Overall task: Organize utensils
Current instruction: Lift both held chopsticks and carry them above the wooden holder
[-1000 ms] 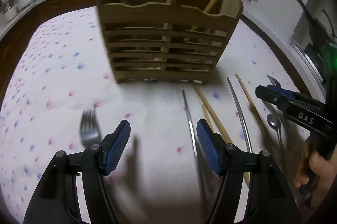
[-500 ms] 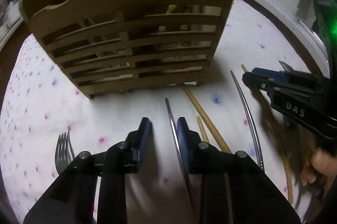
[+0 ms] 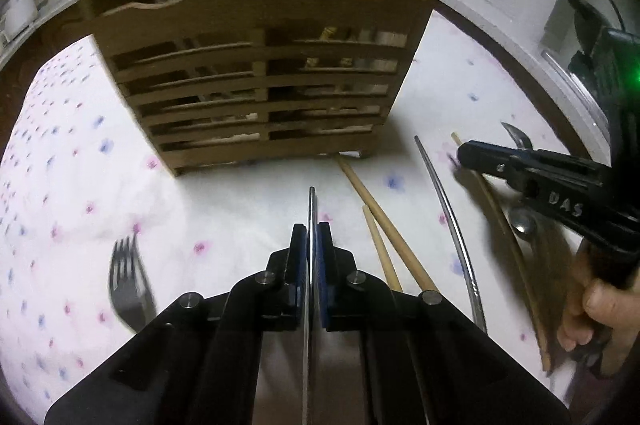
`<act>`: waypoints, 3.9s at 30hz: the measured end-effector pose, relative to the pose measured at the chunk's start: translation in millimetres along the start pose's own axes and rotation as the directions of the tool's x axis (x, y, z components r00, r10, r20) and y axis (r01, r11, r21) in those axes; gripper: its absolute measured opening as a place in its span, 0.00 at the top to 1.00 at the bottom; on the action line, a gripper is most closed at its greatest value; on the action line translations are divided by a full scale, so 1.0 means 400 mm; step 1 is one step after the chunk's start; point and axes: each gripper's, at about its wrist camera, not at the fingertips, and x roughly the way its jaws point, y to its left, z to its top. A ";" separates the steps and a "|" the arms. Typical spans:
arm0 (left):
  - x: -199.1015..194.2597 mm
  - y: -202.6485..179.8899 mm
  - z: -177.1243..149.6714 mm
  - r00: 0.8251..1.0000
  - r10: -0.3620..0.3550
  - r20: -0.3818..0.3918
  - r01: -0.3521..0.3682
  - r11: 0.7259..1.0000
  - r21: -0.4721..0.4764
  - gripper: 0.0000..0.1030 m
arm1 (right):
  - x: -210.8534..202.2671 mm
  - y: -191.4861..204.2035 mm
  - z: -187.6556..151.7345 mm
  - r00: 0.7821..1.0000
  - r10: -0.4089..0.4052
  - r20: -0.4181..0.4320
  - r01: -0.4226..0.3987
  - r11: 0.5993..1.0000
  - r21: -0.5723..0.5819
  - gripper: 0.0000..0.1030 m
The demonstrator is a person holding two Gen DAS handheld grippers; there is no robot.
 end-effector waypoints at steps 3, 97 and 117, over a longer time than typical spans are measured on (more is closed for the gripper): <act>-0.039 0.018 -0.015 0.999 -0.030 0.021 0.031 0.999 -0.017 0.96 | -0.047 0.008 -0.003 0.999 0.024 0.035 -0.025 1.000 0.008 0.95; -0.597 0.172 0.199 0.661 0.046 0.749 0.063 0.991 -0.117 0.96 | -0.461 0.211 0.283 0.716 0.106 0.690 -0.069 0.994 -0.081 0.95; -0.487 0.214 0.263 0.651 0.111 0.751 0.060 0.979 -0.197 0.96 | -0.380 0.205 0.307 0.723 0.068 0.687 -0.045 0.998 -0.052 0.95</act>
